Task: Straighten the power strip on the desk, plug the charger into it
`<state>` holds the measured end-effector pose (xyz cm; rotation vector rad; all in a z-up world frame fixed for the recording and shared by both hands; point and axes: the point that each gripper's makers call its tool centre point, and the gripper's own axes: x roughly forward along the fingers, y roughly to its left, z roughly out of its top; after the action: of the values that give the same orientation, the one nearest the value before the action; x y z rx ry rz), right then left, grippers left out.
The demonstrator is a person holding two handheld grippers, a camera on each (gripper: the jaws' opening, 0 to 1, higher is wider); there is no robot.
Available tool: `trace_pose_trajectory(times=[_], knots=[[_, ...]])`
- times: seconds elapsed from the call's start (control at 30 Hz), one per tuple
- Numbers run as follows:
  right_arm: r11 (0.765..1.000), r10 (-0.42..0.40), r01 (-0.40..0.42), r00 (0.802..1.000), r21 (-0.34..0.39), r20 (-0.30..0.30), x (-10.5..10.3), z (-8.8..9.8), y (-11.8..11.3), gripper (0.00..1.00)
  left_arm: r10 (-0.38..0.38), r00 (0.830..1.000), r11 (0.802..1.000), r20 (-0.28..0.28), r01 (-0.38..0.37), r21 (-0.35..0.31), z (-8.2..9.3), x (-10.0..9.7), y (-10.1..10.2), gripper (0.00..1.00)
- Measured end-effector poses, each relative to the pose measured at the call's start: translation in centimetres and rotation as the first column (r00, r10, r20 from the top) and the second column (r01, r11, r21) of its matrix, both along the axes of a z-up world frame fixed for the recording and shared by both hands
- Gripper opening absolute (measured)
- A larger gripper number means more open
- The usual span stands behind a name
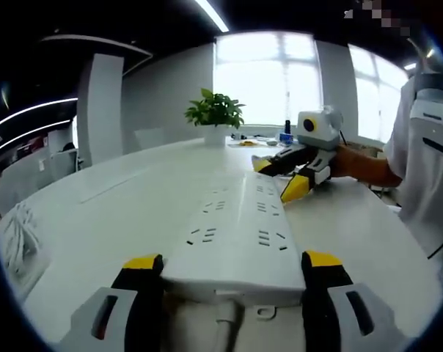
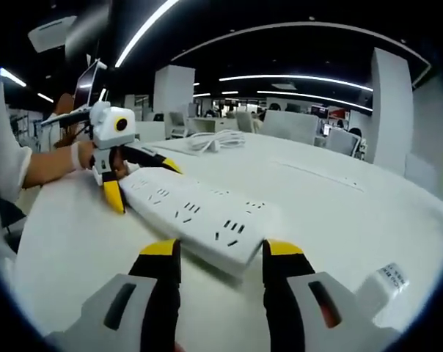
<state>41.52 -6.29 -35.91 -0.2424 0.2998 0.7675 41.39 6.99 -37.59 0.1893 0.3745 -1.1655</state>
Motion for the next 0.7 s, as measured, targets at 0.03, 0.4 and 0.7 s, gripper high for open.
trace_pose_trajectory(times=[0.03,0.4,0.7], knots=[[1.000,-0.006,0.006,1.000,0.000,0.000,-0.05,0.00,-0.01,0.43,-0.001,1.000,1.000,0.000,0.001,0.000,0.00,-0.01,0.00,0.77],[0.999,0.039,-0.038,0.999,0.010,-0.038,0.54,-0.19,0.09,0.49,-0.010,1.000,1.000,0.001,0.010,-0.001,0.03,-0.08,0.02,0.77],[0.999,0.041,-0.041,0.999,-0.015,-0.019,0.10,-0.37,0.51,0.50,-0.026,1.000,1.000,-0.004,0.026,-0.002,0.01,-0.17,0.00,0.77]])
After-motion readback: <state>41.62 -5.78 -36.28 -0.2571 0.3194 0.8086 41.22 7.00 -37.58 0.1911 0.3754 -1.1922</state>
